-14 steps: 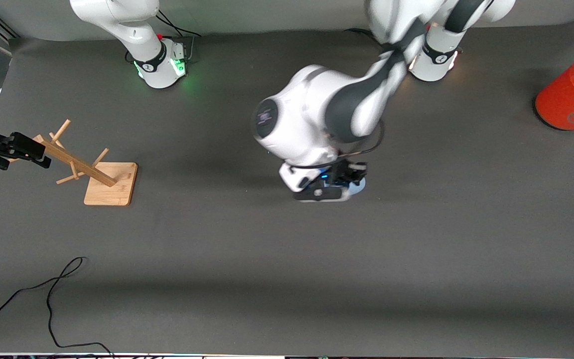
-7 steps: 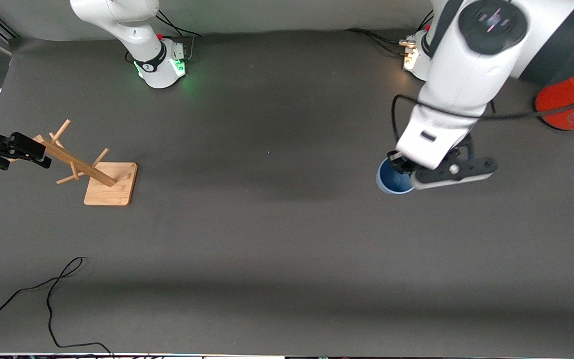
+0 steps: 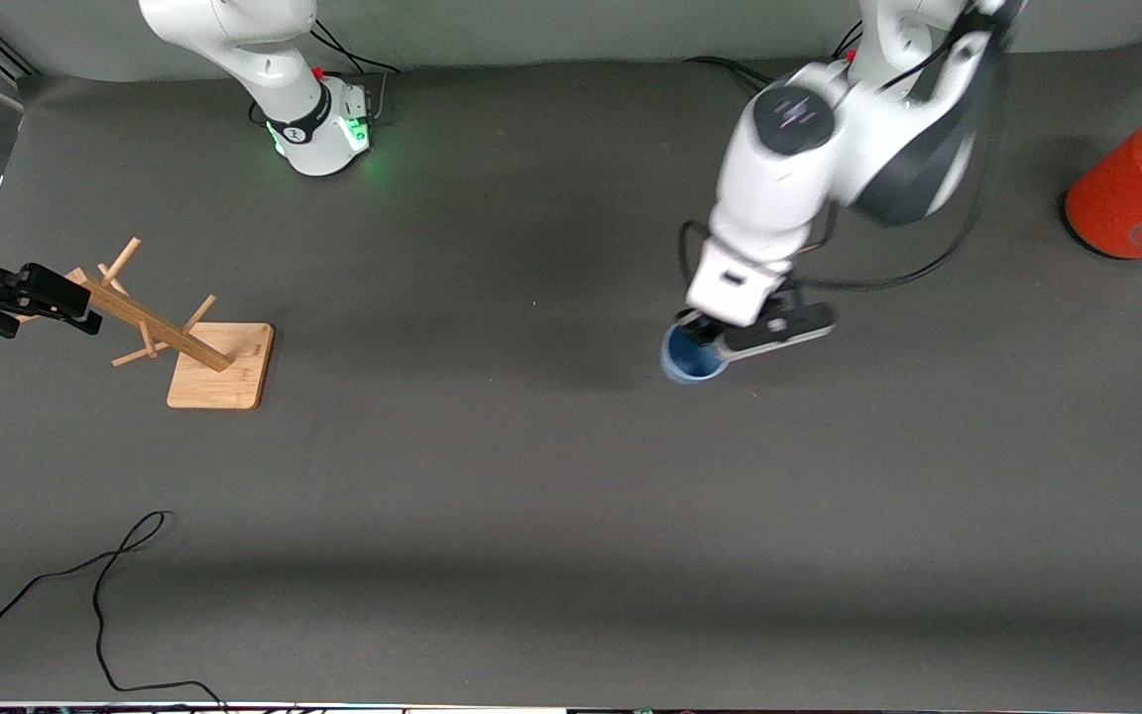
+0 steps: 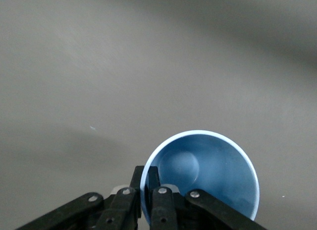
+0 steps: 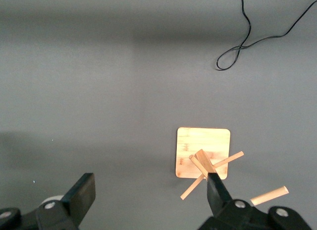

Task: Rotate and upright cup with both arms
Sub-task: 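Rotate the cup upright with the left gripper and release it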

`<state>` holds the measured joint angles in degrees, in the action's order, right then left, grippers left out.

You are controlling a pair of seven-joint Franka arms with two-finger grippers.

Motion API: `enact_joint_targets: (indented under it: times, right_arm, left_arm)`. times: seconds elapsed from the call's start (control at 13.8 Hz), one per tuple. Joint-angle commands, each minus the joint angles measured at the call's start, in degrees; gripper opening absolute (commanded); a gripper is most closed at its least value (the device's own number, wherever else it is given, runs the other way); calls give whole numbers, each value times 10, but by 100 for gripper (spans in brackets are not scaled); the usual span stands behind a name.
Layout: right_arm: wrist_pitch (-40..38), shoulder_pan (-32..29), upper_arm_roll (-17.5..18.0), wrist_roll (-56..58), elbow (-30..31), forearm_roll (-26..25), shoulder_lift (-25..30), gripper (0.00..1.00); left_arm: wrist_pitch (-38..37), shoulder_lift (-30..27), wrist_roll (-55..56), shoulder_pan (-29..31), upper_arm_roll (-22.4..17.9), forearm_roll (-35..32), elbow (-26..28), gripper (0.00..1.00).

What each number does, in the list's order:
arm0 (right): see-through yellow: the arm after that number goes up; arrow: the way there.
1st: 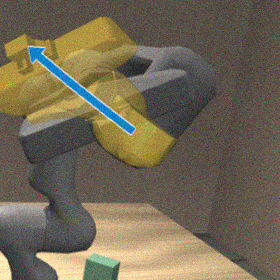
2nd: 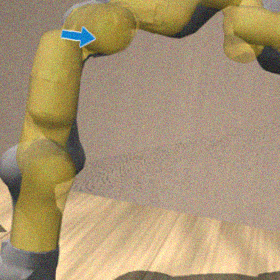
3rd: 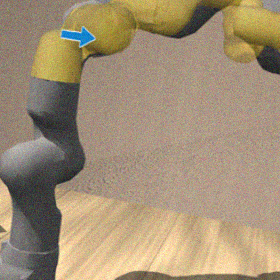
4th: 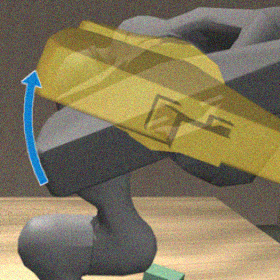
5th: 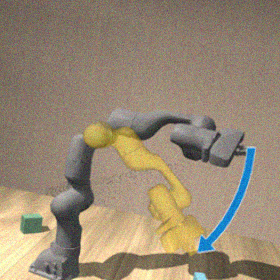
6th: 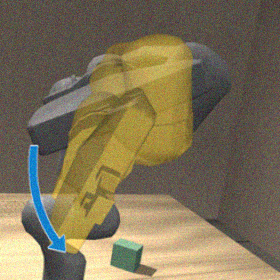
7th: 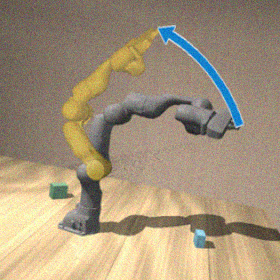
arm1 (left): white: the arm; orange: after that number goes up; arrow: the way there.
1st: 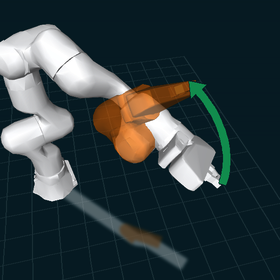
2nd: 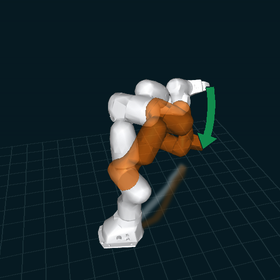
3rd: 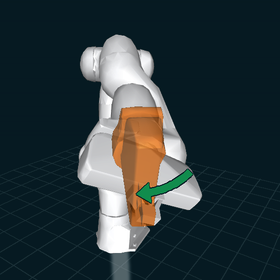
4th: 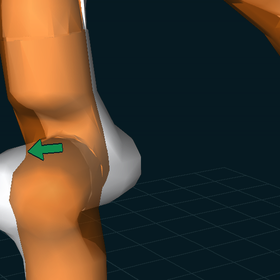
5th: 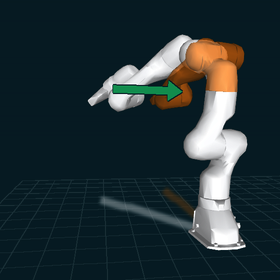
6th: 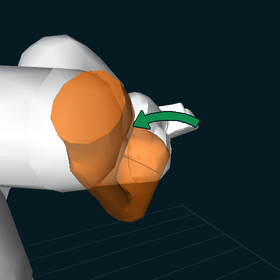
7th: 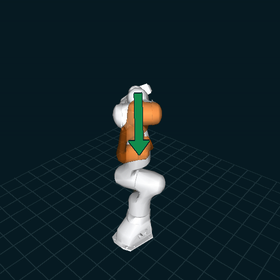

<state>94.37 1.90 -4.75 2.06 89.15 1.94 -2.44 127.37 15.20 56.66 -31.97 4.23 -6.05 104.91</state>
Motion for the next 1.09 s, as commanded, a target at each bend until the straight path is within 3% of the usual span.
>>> enact_joint_targets:
  times: [0.0, 0.22, 0.43, 0.51, 0.58, 0.8, 1.01]
  right_arm:
    - [-1, -3, 4, 10, 6, -5, 9, 100]
    - [-1, -2, 4, 9, 6, -4, 9, 100]
    - [-1, -2, 4, 10, 6, -5, 9, 100]
    - [-1, -3, 4, 10, 6, -5, 9, 100]
    - [-1, -3, 4, 10, 6, -5, 9, 100]
    - [-1, -3, 4, 10, 6, -5, 9, 100]
    - [-1, -2, 4, 10, 6, -5, 9, 100]
  left_arm:
    - [53, 91, 39, -27, -6, -12, -28, 0]
    - [114, 154, 84, -41, -7, -42, -28, 0]
    - [123, 172, 133, -43, -6, -84, -28, 0]
    - [123, 172, 134, -42, -5, -85, -28, 19]
    - [121, 171, 134, -43, -5, -83, -28, 99]
    - [95, 146, 135, -42, -5, -79, -37, 100]
    - [-40, 98, 118, -30, -5, -67, -88, 100]
